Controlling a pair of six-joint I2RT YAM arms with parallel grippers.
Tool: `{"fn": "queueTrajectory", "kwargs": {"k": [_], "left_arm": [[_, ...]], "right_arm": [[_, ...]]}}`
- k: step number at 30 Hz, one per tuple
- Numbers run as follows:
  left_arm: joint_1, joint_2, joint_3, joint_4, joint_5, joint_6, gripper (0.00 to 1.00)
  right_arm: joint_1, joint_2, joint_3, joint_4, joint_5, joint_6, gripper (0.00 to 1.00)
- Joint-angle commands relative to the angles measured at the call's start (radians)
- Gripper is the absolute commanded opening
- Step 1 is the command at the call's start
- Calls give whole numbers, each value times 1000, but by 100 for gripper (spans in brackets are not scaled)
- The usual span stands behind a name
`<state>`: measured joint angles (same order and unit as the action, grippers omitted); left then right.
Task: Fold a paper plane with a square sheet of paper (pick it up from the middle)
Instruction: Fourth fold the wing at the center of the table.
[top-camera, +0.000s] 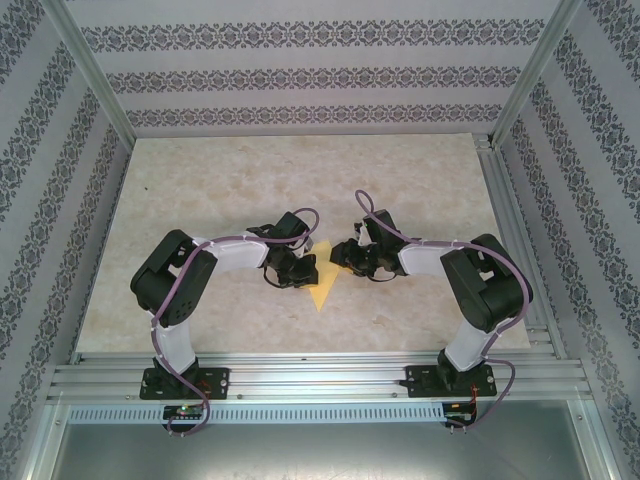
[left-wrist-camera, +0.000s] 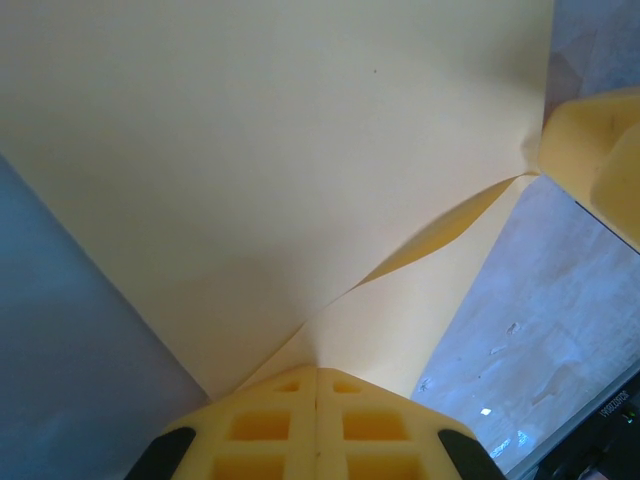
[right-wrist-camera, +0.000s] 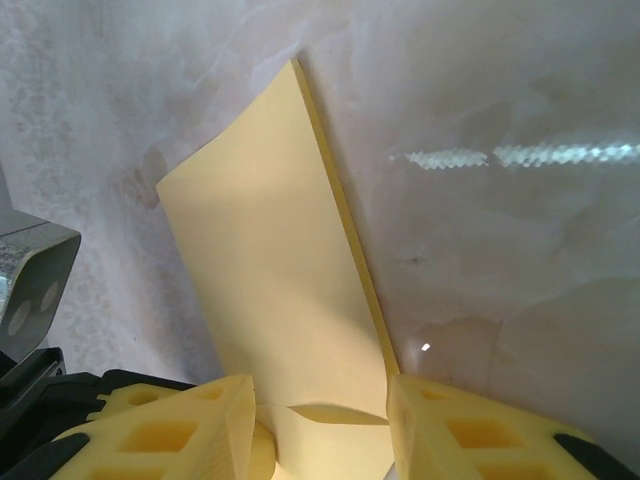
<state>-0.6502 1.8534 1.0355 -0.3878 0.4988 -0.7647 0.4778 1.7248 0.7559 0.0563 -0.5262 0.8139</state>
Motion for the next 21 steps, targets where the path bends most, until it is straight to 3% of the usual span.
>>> {"fn": "queueTrajectory", "kwargs": {"k": [1, 13, 21], "left_arm": [[-9, -28, 9, -36, -37, 13, 1], [-8, -68, -4, -19, -62, 1, 2], [-6, -63, -5, 8, -47, 5, 2]], "right_arm": [[10, -33, 16, 15, -11, 7, 40], [16, -73, -10, 20, -9, 27, 39], [55, -129, -44, -68, 81, 56, 41]]}}
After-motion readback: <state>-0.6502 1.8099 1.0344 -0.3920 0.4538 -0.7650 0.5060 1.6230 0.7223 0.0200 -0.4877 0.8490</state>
